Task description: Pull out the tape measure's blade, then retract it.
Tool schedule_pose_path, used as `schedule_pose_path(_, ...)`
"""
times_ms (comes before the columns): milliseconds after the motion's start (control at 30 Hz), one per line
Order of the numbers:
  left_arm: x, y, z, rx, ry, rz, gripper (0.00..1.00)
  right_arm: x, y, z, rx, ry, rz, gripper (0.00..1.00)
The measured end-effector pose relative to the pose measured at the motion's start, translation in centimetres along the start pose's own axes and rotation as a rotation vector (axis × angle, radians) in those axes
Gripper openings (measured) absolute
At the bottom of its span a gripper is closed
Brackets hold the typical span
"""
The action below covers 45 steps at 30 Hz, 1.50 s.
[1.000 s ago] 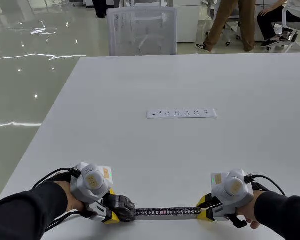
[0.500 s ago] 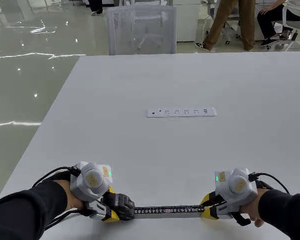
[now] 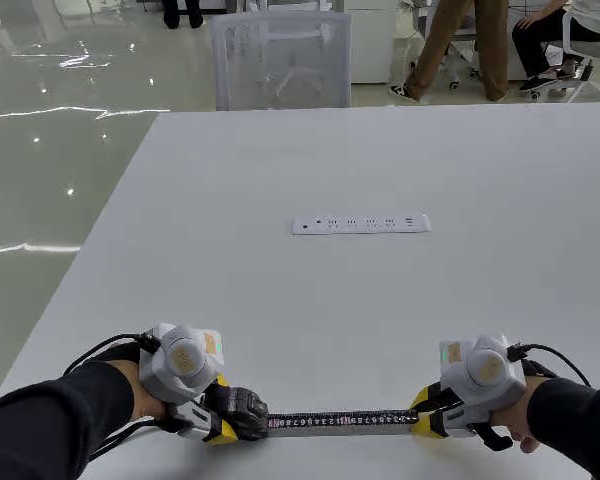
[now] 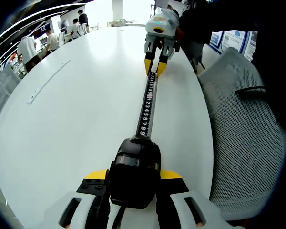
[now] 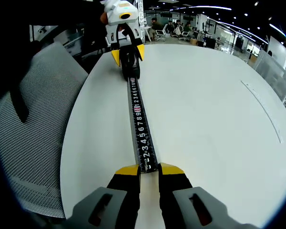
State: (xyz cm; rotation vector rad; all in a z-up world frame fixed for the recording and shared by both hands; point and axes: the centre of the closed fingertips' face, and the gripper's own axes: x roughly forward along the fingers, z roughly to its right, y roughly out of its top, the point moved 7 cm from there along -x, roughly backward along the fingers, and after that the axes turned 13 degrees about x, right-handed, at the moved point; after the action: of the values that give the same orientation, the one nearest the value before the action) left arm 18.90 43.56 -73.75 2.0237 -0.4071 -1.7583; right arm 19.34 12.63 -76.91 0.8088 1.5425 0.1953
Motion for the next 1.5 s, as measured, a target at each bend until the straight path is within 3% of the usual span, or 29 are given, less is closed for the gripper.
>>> schedule_pose_path(767,0.0,0.1,0.0,0.003,0.002,-0.003,0.33,-1.5,-1.7,0.8,0.025,-0.013,-0.022,0.1)
schedule_pose_path(1500,0.1,0.0,0.0,0.001,0.005,0.0,0.33,-1.4,-1.2,0.9,0.004,0.006,-0.051,0.1)
